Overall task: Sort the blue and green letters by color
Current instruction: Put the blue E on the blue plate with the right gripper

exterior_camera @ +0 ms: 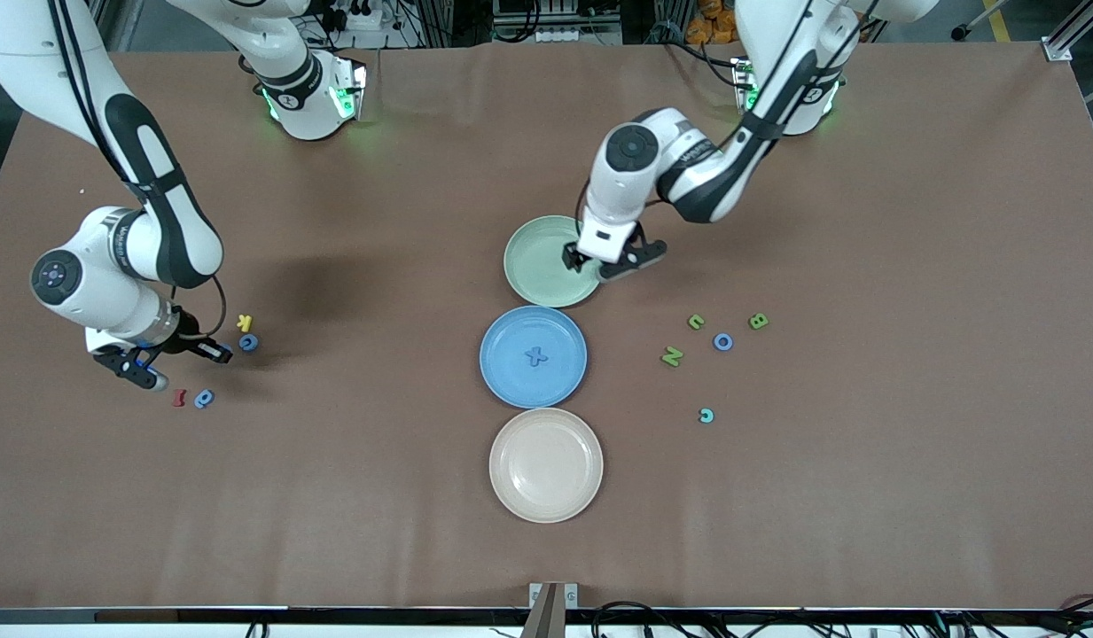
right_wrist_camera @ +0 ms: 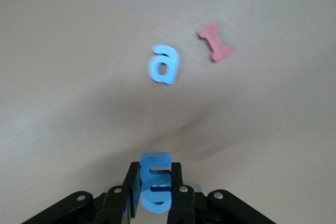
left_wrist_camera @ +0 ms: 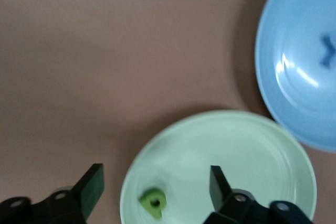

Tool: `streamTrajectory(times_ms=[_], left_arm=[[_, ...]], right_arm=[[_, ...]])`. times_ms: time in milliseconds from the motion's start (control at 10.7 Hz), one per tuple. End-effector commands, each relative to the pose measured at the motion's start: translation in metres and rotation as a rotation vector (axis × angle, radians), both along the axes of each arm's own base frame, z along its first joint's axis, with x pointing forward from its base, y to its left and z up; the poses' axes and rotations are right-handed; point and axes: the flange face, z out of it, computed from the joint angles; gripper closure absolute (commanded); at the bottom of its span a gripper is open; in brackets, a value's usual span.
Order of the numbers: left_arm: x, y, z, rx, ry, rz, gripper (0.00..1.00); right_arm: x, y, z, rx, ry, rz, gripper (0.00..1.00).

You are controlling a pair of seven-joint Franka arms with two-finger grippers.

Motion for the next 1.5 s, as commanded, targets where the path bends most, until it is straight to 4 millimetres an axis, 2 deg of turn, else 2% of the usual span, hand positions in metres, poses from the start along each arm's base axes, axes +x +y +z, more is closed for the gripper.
streamTrajectory(times_ms=[0,94,188,376,469,657,751,939,1033,1221,1408], left_arm=[[0.059,0.054,0.007,0.033,-0.046,0.039,0.00],[0.075,0.073,0.006,0.045,-0.059,0.036,0.00],[0.085,0.090,0.004,0.053,-0.059,0.032,0.00],[0.108,0.134,-0.002,0.065,-0.052,-0.017,0.00],[0.110,0.141,-0.004,0.068,-0.048,-0.041,0.00],[0.108,0.145,-0.010,0.070,-0.031,-0.008,0.00],[0.105,0.145,-0.020,0.074,-0.010,0.058,0.00],[0.103,0.145,-0.021,0.071,-0.005,0.174,0.00],[0.103,0.145,-0.021,0.065,-0.007,0.229,0.00],[0.090,0.153,-0.026,0.073,-0.002,0.265,0.00],[0.080,0.160,-0.032,0.013,-0.044,0.306,0.00]], right_arm=[[0.023,0.058,0.033,0.030,-0.013,0.119,1.00],[0.026,0.095,0.032,0.016,-0.014,0.200,1.00],[0.035,0.136,0.041,-0.002,-0.036,0.285,1.00],[0.044,0.194,0.052,-0.001,-0.071,0.377,1.00],[0.046,0.232,0.052,0.002,-0.081,0.429,1.00],[0.049,0.304,0.040,0.011,-0.092,0.524,1.00],[0.049,0.330,0.036,0.017,-0.098,0.557,1.00],[0.051,0.391,0.030,0.025,-0.128,0.636,1.00],[0.047,0.420,0.033,0.033,-0.147,0.657,1.00],[0.042,0.451,0.036,0.042,-0.170,0.667,1.00],[0.025,0.487,0.027,0.083,-0.165,0.698,1.00]])
